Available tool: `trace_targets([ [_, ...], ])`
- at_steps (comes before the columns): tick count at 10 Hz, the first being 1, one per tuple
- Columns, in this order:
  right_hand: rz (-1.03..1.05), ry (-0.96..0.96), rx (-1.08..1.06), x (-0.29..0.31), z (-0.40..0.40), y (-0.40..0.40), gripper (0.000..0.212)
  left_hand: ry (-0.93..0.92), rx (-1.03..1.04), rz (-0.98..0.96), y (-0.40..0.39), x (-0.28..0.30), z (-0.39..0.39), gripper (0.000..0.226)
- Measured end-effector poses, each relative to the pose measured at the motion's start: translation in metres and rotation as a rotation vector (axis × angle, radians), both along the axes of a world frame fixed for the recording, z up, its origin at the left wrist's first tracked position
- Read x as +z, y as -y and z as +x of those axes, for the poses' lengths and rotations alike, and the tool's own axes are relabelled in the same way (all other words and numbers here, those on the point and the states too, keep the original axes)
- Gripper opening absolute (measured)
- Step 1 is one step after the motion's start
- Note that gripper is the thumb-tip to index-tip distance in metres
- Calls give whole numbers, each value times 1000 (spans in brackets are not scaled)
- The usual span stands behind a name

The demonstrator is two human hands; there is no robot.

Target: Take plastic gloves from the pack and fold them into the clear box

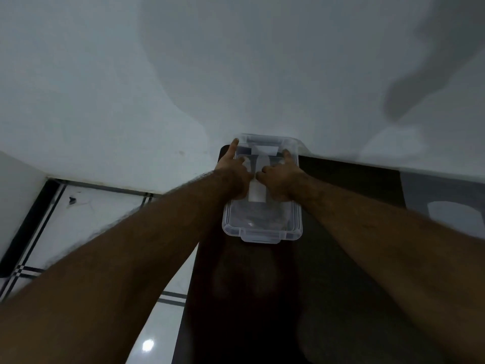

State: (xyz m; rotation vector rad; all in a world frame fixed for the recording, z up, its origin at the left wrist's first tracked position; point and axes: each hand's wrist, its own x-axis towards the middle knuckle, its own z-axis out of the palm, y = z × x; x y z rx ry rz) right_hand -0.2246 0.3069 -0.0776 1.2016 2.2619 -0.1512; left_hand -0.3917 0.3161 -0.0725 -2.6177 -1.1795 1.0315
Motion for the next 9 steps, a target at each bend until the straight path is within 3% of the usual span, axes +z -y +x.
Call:
trace_targets([
  [1,-46,78,21,8,0,-6,61,13,24,-22,2,9,-2,46],
  [2,-10,-15,44,17,5,3,35,104,-10,4,10,12,-7,39],
  [3,-36,-29,169,19,9,28,23,127,-98,-5,29,10,-11,36],
  [4,-142,102,245,12,7,52,28,41,-148,-55,51,4,-15,35],
  [6,-214,102,21,-1,3,59,34,-10,-74,-74,67,8,-11,38],
  [7,-153,4,16,13,4,65,31,58,-82,-61,70,12,-13,35],
  [8,-48,89,188,43,7,81,25,130,-84,-20,83,31,-17,37],
  [9,69,42,192,74,18,93,33,205,-37,119,100,66,-13,38],
])
